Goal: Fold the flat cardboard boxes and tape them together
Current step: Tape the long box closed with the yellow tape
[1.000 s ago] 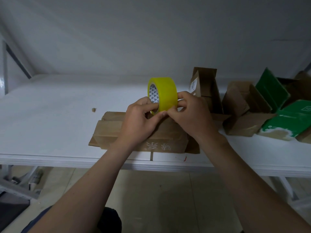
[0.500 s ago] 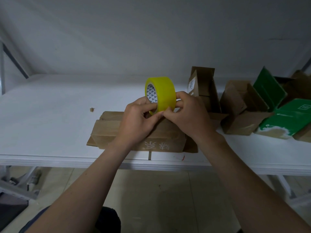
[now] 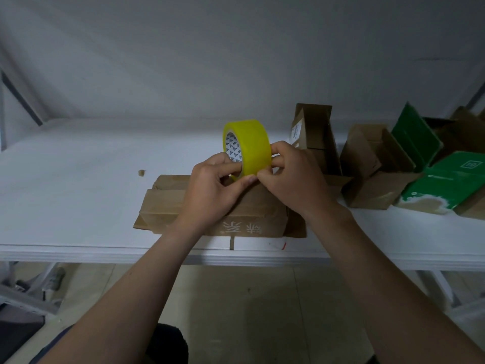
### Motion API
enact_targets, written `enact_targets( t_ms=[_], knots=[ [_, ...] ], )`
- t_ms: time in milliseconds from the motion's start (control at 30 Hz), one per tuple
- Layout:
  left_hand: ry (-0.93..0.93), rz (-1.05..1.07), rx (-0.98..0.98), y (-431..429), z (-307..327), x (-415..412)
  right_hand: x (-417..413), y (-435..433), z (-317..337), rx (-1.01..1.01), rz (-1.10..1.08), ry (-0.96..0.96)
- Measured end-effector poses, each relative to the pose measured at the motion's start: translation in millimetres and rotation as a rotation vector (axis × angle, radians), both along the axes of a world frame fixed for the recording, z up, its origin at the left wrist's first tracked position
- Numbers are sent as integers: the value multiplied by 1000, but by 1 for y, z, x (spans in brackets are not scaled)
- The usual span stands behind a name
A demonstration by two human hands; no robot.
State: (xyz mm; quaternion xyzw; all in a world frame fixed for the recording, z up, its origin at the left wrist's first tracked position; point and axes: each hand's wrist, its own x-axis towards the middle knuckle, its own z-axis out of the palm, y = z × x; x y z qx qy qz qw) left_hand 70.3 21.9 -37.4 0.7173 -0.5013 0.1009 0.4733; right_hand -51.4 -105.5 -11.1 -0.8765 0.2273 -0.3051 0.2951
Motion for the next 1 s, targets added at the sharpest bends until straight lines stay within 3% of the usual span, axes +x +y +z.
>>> enact_targets(
  t_ms=[1000],
  knots=[
    [-15,-28,3,-1,2,-2,-2,-1,-1,-73,13,24]
  ],
)
